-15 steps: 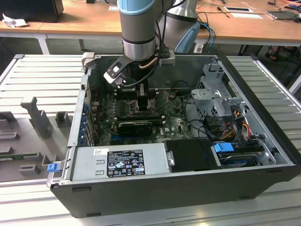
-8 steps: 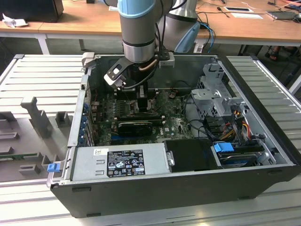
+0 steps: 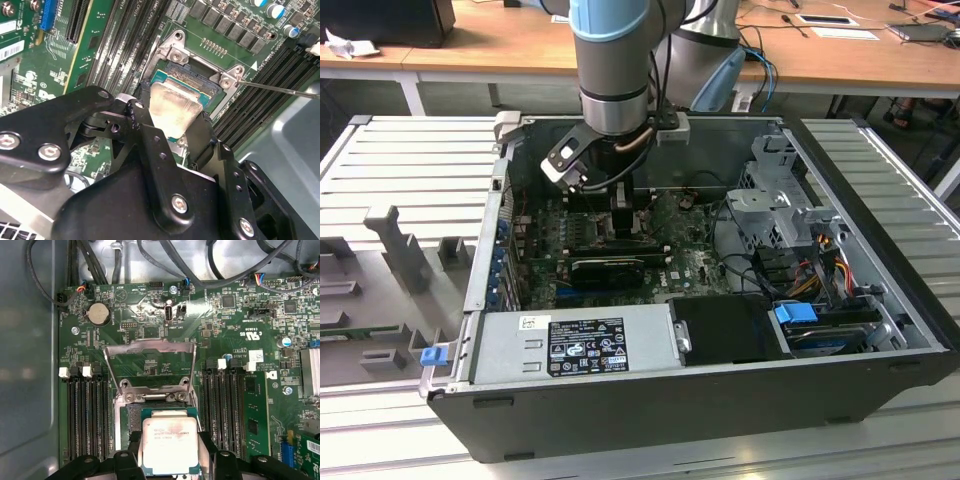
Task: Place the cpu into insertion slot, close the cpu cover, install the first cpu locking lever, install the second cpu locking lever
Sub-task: 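Place the cpu into insertion slot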
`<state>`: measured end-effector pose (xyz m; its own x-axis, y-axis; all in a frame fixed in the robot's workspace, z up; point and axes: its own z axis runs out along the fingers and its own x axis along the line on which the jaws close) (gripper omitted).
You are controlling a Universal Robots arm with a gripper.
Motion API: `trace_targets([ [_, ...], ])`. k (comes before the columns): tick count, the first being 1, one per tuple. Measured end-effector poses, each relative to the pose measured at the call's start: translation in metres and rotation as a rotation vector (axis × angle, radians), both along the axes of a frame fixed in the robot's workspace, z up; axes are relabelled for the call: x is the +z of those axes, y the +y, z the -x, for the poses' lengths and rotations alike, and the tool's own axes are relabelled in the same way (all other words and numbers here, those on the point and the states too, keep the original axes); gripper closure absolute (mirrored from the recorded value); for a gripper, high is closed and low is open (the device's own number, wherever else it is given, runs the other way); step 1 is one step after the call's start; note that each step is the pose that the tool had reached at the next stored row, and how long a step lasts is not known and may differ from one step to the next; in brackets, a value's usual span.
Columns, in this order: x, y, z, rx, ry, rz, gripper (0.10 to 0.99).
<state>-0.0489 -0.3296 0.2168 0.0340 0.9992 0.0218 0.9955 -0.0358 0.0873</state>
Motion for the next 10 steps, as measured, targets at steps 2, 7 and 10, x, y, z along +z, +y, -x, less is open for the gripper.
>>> trace_targets([
  [2,-0.0006,0.0003,0.0001,0.004,0.0001,0.000,0.557],
  [7,-0.0012,0.0009,0.0001,0.006,0.0001,0.000,0.557],
  [10,-0.0015,0.0012,0.0001,0.010,-0.0001,0.000,0.557],
])
